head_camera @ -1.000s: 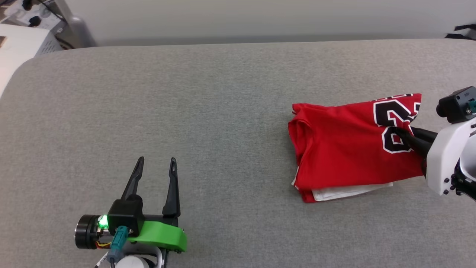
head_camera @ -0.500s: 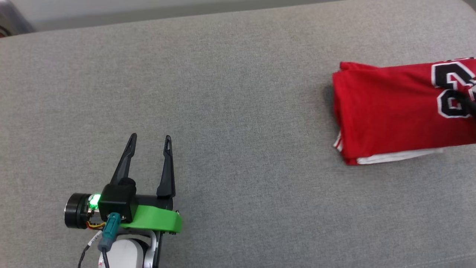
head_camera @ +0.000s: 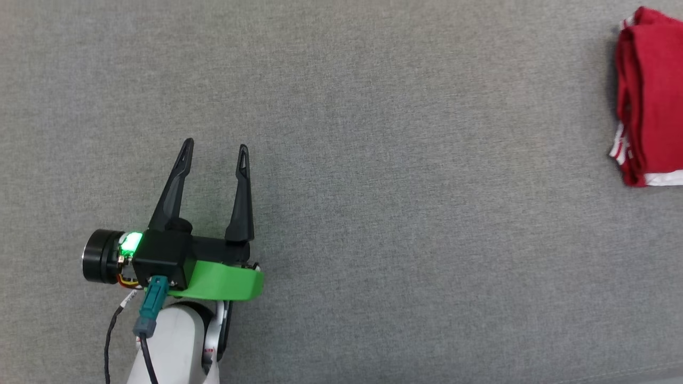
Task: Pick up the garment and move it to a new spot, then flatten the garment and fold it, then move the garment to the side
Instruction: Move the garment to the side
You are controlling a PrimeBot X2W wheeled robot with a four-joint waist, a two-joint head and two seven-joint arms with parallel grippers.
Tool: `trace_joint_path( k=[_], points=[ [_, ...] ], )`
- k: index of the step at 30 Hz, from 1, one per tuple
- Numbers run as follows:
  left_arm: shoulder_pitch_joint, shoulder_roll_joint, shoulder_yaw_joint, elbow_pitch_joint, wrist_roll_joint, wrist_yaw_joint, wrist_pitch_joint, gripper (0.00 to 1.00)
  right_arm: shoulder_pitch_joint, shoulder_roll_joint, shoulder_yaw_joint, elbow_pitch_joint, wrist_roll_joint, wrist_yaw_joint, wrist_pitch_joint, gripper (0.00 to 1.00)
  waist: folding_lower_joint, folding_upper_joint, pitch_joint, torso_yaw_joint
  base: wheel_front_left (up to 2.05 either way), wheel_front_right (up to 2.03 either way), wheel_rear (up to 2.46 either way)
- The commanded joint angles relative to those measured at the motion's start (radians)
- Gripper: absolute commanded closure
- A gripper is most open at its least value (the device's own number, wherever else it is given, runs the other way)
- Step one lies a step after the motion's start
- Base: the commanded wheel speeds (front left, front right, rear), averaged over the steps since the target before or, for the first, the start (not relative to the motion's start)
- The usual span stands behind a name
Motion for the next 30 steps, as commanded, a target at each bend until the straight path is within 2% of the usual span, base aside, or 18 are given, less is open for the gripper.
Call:
trace_joint_path(
  k=[1, 8, 13, 14, 15, 22, 30],
  points=[
    [-0.024, 0.004, -0.004, -0.010, 0.011, -0.003, -0.006, 0.00, -0.024, -0.013, -0.019, 0.031, -0.019, -0.001, -0.009, 1.00, -0.0002, -0.0001, 0.058, 0.030, 0.00, 0.00, 0.00],
    [-0.043, 0.009, -0.011, -0.033, 0.012, 0.004, -0.006, 0.00, -0.080, -0.015, -0.114, 0.180, -0.074, -0.001, -0.070, 1.00, -0.0002, -0.0001, 0.102, 0.052, 0.00, 0.00, 0.00],
    [-0.048, 0.012, -0.014, -0.034, 0.010, 0.008, -0.006, 0.00, -0.112, 0.004, -0.131, 0.252, -0.117, -0.001, -0.118, 1.00, -0.0002, -0.0001, 0.109, 0.057, 0.00, 0.00, 0.00],
    [-0.047, 0.013, -0.014, -0.031, 0.009, 0.010, -0.006, 0.00, -0.117, 0.015, -0.133, 0.268, -0.126, -0.001, -0.130, 0.60, -0.0002, -0.0001, 0.104, 0.058, 0.00, 0.00, 0.00],
    [-0.046, 0.013, -0.015, -0.027, 0.009, 0.010, -0.006, 0.00, -0.118, 0.024, -0.132, 0.280, -0.133, -0.001, -0.137, 0.00, -0.0002, -0.0001, 0.097, 0.059, 0.00, 0.00, 0.00],
    [-0.020, 0.009, -0.013, -0.004, -0.004, 0.022, -0.006, 0.00, -0.112, 0.053, -0.150, 0.362, -0.198, -0.001, -0.248, 0.00, -0.0002, -0.0001, 0.001, 0.065, 0.00, 0.00, 0.00],
    [0.048, 0.004, 0.006, 0.010, -0.019, 0.034, -0.006, 0.00, -0.078, 0.115, -0.165, 0.324, -0.231, -0.001, -0.454, 0.00, -0.0002, -0.0001, -0.121, 0.062, 0.00, 0.00, 0.00]
  ],
)
